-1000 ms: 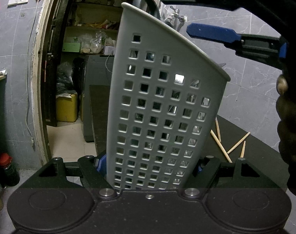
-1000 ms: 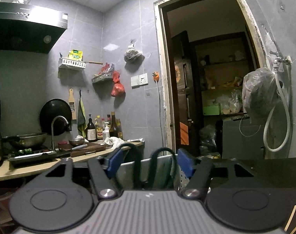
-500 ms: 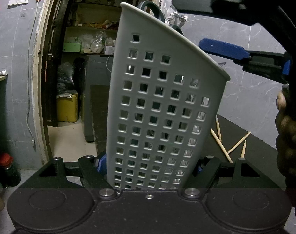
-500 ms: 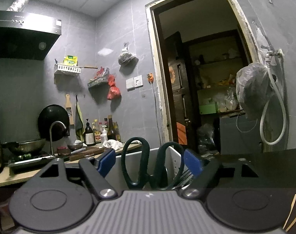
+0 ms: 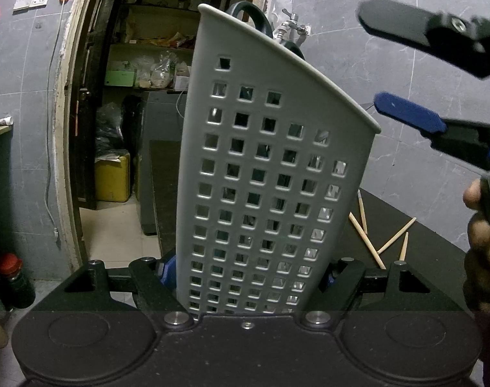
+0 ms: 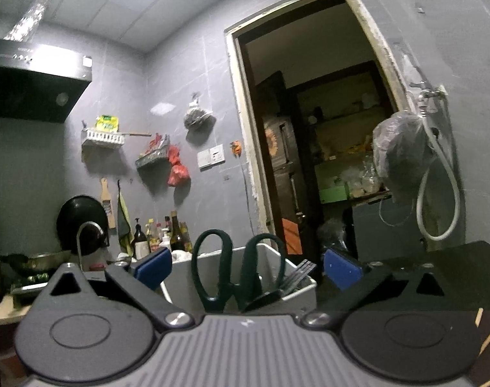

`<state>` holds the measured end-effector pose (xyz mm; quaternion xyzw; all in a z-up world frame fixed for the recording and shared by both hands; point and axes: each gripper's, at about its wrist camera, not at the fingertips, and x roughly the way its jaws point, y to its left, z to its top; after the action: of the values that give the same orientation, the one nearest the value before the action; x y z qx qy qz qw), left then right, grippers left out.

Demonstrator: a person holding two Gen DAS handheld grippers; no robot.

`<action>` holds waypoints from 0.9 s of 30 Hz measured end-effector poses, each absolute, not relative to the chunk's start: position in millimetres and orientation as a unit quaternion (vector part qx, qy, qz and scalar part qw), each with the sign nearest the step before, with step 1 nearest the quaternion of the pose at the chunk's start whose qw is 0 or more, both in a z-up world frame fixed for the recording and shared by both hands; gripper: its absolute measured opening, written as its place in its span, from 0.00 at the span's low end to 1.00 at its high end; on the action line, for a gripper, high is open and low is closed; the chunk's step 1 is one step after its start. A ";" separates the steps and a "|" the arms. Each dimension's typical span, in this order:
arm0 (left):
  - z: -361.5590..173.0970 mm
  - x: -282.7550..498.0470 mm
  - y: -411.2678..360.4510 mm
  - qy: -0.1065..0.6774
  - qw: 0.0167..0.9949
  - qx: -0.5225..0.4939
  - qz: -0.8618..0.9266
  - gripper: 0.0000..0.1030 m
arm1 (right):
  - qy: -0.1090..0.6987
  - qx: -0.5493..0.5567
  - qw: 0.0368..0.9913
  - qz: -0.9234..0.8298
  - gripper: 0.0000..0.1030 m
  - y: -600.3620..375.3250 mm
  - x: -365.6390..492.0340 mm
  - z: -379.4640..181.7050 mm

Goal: Organize utensils
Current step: 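Move the open right tool down to the wooden chopsticks on the table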

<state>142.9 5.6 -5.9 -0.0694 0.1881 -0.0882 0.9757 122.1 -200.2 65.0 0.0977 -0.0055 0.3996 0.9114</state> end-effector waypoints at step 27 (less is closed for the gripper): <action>-3.5 142.0 0.0 0.190 0.976 -0.066 -0.077 0.76 | 0.043 0.320 0.907 0.271 1.00 -297.3 141.7 -24.6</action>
<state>142.0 0.0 -3.5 -0.0662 0.1905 -0.0767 0.9764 141.7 -297.3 -24.6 0.3204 0.0425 0.2707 0.9068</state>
